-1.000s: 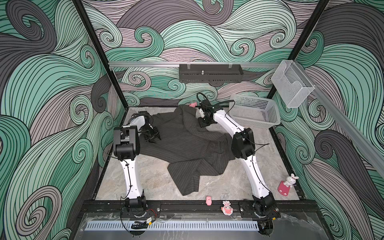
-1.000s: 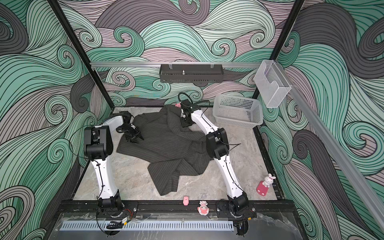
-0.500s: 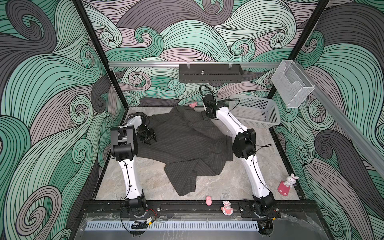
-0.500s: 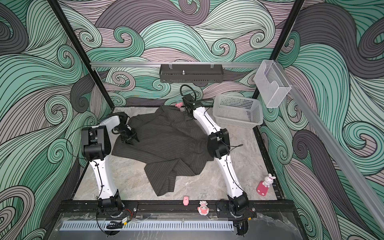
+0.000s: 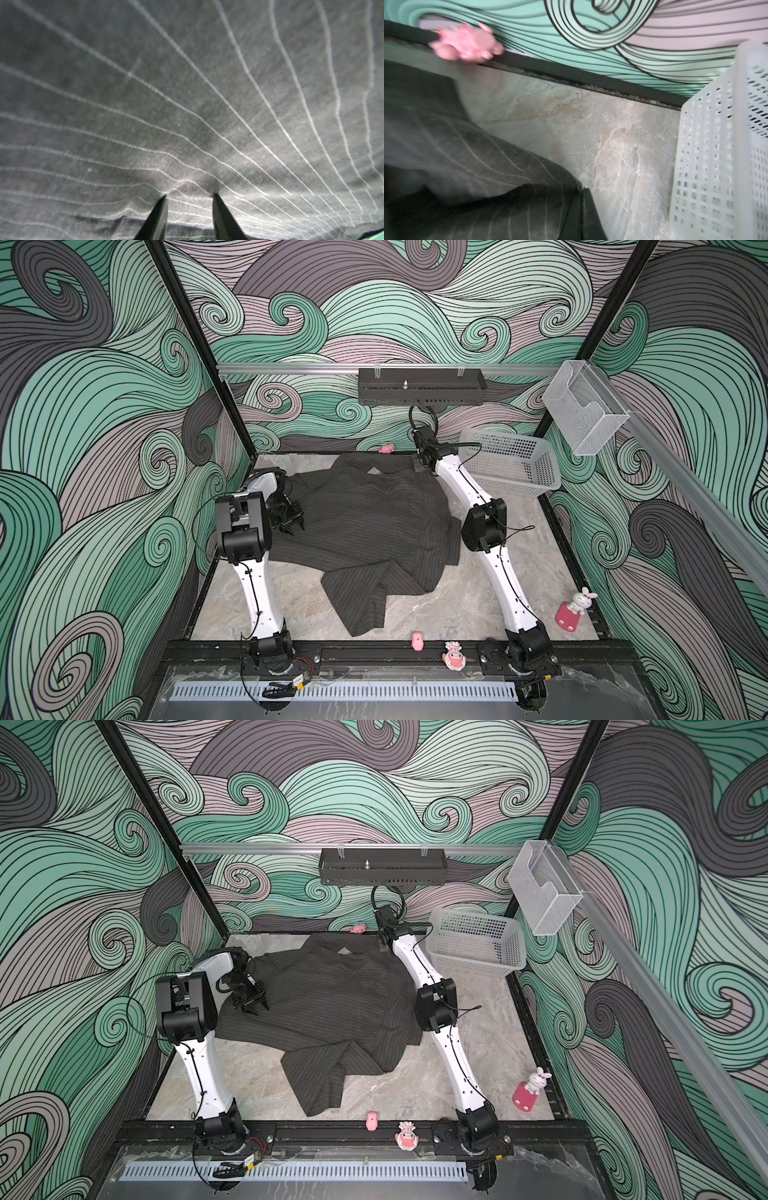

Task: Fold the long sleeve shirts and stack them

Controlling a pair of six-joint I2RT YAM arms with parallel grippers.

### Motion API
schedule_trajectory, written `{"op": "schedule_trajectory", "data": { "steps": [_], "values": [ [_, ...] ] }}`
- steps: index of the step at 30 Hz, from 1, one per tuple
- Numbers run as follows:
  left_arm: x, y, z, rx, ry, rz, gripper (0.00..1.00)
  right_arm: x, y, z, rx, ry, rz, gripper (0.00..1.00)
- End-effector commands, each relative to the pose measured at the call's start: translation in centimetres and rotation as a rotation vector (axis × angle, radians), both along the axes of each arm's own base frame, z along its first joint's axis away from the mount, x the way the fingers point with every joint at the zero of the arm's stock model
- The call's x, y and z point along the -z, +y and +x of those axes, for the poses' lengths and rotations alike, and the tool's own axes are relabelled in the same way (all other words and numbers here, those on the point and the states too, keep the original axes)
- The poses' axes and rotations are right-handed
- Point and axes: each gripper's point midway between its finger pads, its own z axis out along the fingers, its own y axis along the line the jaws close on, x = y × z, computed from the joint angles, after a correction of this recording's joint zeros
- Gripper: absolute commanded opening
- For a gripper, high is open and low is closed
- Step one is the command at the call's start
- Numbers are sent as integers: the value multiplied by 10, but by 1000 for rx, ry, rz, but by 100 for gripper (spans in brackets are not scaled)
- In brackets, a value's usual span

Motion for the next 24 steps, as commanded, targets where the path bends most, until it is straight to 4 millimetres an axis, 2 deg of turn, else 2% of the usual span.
{"op": "schedule_trajectory", "data": {
  "steps": [1, 4, 6, 7, 9, 11, 14, 17, 18, 21, 24],
  "values": [
    [0, 26, -27, -18, 59, 56, 39, -22, -26, 16, 113, -106, -35, 0],
    [1, 29, -38, -39, 71, 52, 39, -20, -42, 17, 164, -105, -31, 0],
    [0, 28, -42, -46, 68, 49, 39, -24, -43, 16, 162, -102, -17, 0],
    [-2, 27, -42, -49, 58, 43, 39, -27, -41, 14, 154, -95, -11, 5],
    [-10, 20, -37, -67, 19, 9, 43, -39, -30, 6, 121, -72, 38, 23],
    [-25, 10, -23, -88, -57, -41, 48, -56, -19, -11, 99, -43, 65, 43],
    [-54, -4, 1, -89, -170, -95, 52, -74, -4, -48, 68, 17, 97, 59],
    [-75, -19, 25, -66, -245, -127, 52, -89, 6, -91, 75, 62, 156, 64],
    [-78, -23, 31, -60, -257, -134, 52, -87, 13, -106, 68, 91, 181, 63],
    [-75, -39, 53, -59, -264, -181, 51, -61, 38, -156, 44, 226, 253, 63],
    [-66, -52, 72, -66, -270, -228, 50, -25, 58, -205, 22, 385, 311, 61]
  ]
}}
